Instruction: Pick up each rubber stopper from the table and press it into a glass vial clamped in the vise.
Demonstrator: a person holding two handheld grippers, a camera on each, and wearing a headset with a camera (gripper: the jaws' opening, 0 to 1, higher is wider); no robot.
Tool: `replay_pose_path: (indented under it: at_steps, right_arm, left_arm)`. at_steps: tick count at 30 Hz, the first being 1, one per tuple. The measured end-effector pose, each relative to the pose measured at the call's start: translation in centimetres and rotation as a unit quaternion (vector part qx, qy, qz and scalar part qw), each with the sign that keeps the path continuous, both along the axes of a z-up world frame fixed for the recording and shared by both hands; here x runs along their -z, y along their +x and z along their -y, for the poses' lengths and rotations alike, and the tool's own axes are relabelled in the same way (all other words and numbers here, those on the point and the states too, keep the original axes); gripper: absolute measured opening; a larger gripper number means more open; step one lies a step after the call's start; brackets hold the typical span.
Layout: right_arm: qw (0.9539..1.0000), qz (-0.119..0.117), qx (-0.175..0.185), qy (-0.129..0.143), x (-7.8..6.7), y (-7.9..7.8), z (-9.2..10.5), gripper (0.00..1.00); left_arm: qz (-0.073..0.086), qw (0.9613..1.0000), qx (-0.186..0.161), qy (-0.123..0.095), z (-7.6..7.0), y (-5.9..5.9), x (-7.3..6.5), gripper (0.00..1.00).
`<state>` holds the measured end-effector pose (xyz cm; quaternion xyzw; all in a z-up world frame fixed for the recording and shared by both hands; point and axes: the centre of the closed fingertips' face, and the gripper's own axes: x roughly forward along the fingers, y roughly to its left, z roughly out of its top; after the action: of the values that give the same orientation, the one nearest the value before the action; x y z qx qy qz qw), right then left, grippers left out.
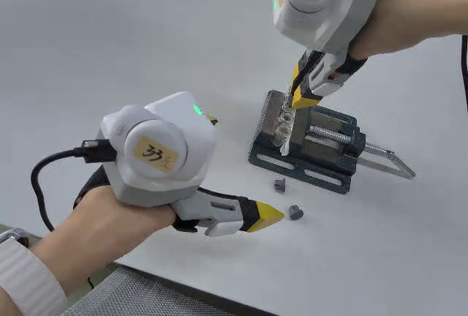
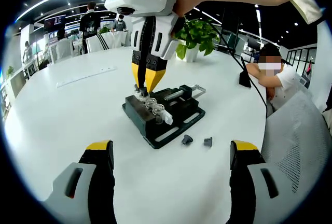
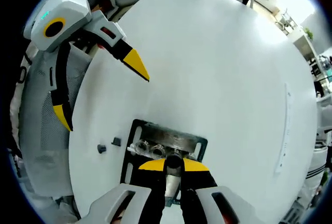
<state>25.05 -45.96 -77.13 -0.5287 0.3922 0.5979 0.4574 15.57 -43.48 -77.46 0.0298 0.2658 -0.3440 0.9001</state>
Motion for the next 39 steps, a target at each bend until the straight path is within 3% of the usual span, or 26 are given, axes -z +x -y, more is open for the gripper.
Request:
replay_pose_path:
  at_steps: [14, 28, 32, 39]
  right_arm:
    - [0.9992, 0.004, -0.039, 0.006, 0.0, 0.0, 0.0, 0.06]
    - [0.999, -0.003, -0.042, 0.011, 0.1, 0.4, -0.1, 0.11]
    - [0.9988, 0.006, -0.046, 0.017, -0.2, 0.6, -0.2, 0.15]
    - [0.9987, -0.018, -0.031, 0.037, -1.2, 0.6, 0.0, 0.16]
  left_arm:
    - [-0.001, 1.0, -0.002, 0.0, -0.1, -0.1, 0.1, 0.92]
    - [-0.002, 1.0, 0.0, 0.003, 0.0, -0.1, 0.0, 0.91]
    - [-0.002, 1.0, 0.001, 0.003, 0.0, -0.1, 0.0, 0.91]
    - [0.0, 1.0, 0.0, 0.002, -0.2, 0.0, -0.2, 0.91]
